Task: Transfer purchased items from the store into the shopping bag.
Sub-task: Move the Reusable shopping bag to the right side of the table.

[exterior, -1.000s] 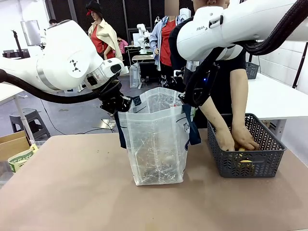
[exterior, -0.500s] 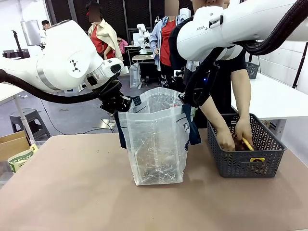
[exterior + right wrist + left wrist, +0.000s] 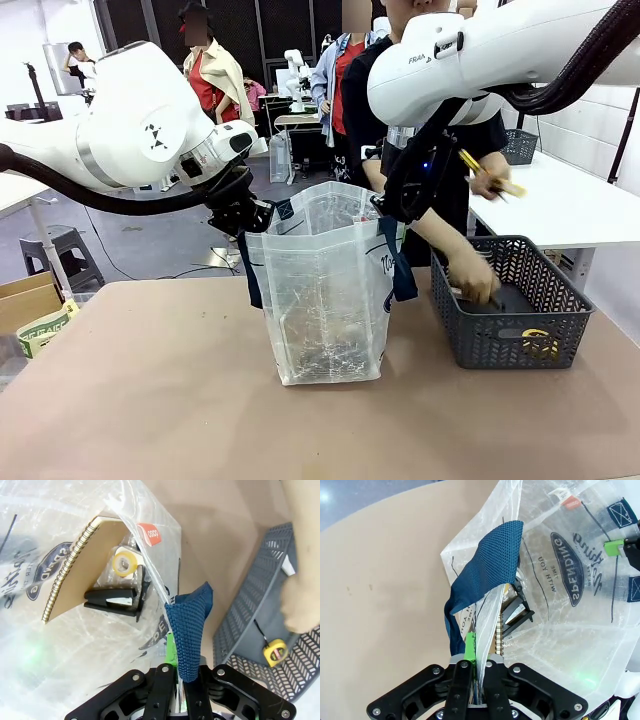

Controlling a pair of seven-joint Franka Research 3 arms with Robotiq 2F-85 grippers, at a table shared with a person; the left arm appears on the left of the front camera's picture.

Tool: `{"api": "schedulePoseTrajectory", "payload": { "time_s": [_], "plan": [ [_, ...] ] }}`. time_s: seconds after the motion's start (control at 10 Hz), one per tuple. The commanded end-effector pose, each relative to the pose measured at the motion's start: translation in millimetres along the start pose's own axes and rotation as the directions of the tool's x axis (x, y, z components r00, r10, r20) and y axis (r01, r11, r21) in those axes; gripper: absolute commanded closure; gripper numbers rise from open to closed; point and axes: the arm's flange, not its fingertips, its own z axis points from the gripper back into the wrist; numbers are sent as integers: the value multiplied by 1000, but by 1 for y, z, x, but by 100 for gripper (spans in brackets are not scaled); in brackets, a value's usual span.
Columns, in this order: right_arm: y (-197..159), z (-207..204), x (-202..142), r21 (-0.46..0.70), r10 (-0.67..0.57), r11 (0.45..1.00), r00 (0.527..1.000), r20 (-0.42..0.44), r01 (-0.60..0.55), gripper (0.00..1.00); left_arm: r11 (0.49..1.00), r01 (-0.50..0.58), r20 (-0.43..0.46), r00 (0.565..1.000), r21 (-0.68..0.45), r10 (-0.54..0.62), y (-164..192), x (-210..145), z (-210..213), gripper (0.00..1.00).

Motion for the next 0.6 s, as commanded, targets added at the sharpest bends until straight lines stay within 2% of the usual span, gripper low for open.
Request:
{"api": "schedulePoseTrajectory", "payload": {
  "time_s": [0.0, 0.5],
  "plan": [
    [0, 0, 0, 0, 0, 1000, 1000, -1, 0, 100, 1000, -2, 3, 1000, 0, 2, 1, 0, 1, 100],
    [0, 0, 0, 0, 0, 1000, 1000, -1, 0, 100, 1000, -2, 3, 1000, 0, 2, 1, 0, 1, 100]
  ]
}}
